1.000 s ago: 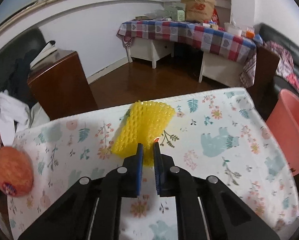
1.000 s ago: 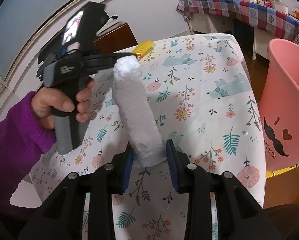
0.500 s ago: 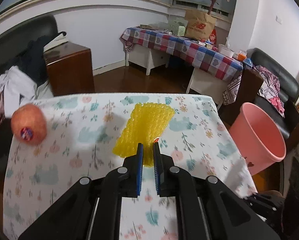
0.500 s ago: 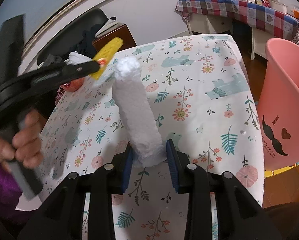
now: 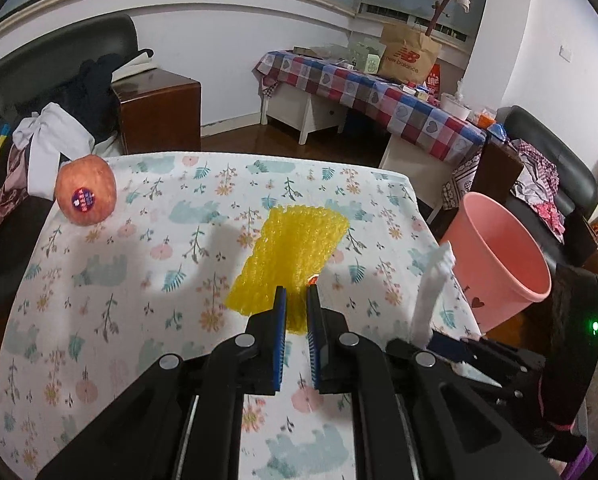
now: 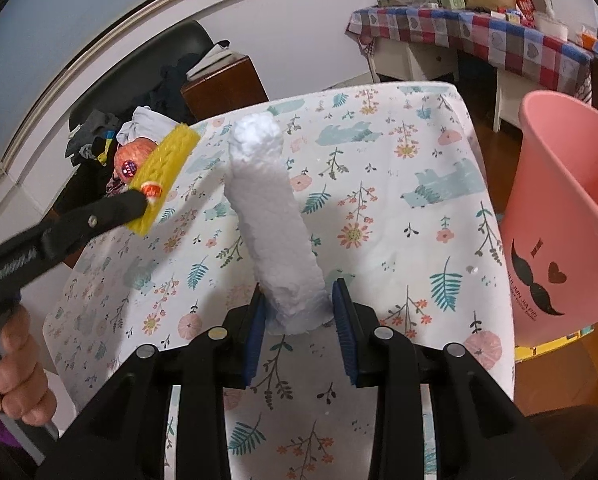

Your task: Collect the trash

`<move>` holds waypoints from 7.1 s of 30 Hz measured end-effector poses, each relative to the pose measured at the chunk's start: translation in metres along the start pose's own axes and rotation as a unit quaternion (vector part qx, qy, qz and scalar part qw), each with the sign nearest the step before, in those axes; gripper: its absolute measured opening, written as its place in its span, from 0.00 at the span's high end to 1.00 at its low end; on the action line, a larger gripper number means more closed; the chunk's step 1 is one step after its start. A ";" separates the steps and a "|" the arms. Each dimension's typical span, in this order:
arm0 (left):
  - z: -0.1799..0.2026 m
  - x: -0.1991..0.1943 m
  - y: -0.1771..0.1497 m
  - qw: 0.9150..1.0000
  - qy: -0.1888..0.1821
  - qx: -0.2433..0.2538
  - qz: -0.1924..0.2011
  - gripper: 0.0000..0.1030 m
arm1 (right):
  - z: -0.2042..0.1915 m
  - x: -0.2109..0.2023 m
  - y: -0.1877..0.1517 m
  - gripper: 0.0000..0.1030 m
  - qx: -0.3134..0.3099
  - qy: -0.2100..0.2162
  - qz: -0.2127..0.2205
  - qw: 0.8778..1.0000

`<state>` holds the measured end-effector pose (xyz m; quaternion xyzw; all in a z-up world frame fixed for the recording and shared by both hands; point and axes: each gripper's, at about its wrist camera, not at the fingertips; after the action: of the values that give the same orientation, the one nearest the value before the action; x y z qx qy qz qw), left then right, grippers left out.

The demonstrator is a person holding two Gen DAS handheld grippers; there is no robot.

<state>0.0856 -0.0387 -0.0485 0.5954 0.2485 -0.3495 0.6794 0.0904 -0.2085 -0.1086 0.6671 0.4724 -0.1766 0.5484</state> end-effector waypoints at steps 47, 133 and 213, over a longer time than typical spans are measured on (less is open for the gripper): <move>0.053 -0.036 -0.014 0.998 0.020 0.039 0.042 0.91 | -0.004 -0.070 -0.015 0.68 -0.003 -0.024 0.069 0.997; 0.256 0.160 0.075 0.979 -0.099 0.157 -0.082 0.91 | 0.228 -0.080 0.036 0.67 0.208 -0.145 0.076 0.964; 0.160 -0.048 0.040 0.985 -0.091 0.117 0.089 0.50 | 0.075 -0.183 -0.023 0.52 0.097 -0.146 0.234 0.956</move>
<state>0.0733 -0.1856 0.0395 0.6564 0.0888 -0.3668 0.6533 0.0026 -0.3567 -0.0092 0.7758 0.1984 -0.1843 0.5699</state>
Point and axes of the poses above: each gripper's, at about its wrist camera, not at the fingertips, and x roughly the way its jaws point, z to its right, y to its top, and after that the axes turned 4 degrees about -z, right-handed
